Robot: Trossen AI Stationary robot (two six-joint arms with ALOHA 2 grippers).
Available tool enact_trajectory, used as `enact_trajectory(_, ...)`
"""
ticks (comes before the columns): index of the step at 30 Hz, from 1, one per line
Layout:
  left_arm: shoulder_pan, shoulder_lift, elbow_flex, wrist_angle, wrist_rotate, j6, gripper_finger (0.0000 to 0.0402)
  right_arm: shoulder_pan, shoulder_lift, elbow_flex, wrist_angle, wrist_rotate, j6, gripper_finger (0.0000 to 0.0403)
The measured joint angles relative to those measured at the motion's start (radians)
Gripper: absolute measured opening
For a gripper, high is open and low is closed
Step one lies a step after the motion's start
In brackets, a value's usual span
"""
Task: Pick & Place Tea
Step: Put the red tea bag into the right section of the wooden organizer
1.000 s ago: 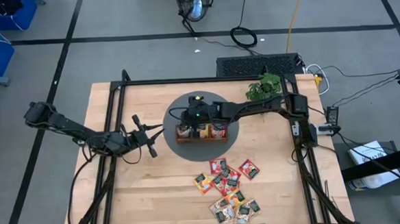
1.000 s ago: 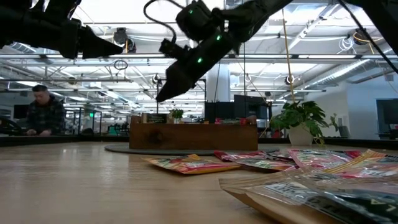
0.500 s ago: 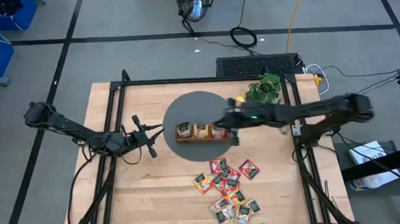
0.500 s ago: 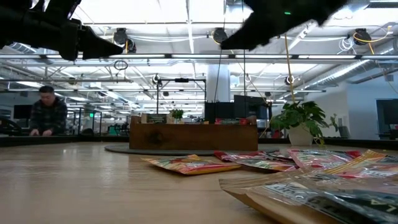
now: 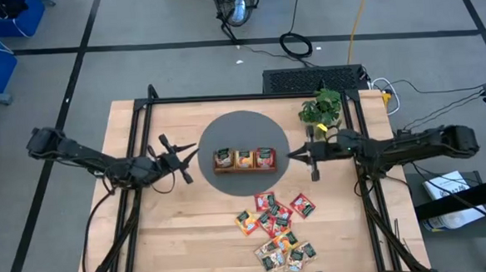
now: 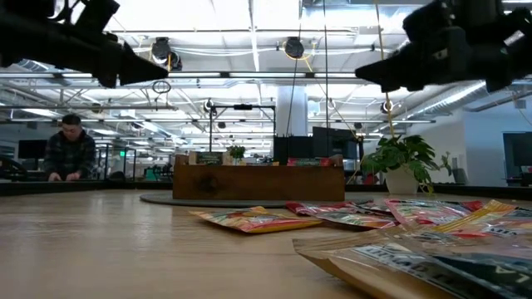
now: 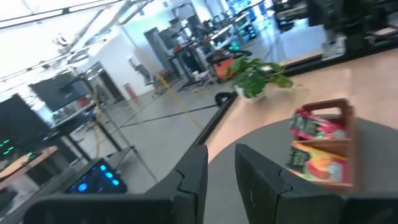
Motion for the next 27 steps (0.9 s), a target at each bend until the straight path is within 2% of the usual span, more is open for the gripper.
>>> enact_trajectory(6, 0.081, 0.0, 0.0, -0.011, -0.001, 0.0, 0.0088, -0.064, -0.013, -0.091, 0.104, 0.003, 0.002, 0.0001)
enact_trajectory(16, 0.149, 0.0, 0.0, -0.037, 0.002, -0.078, 0.0088, -0.097, -0.013, -0.156, 0.106, 0.002, 0.006, 0.0001)
enact_trajectory(21, 0.165, 0.0, 0.0, -0.025, 0.004, -0.061, 0.0088, -0.097, -0.013, -0.161, 0.103, 0.002, -0.005, 0.0002)
enact_trajectory(24, 0.165, 0.0, 0.0, -0.025, 0.009, -0.121, 0.0088, -0.097, -0.013, -0.161, 0.127, 0.002, -0.006, 0.0001)
enact_trajectory(27, 0.164, 0.003, 0.0, -0.033, 0.058, -0.194, 0.0088, -0.097, -0.013, -0.161, 0.154, 0.002, -0.008, 0.0001)
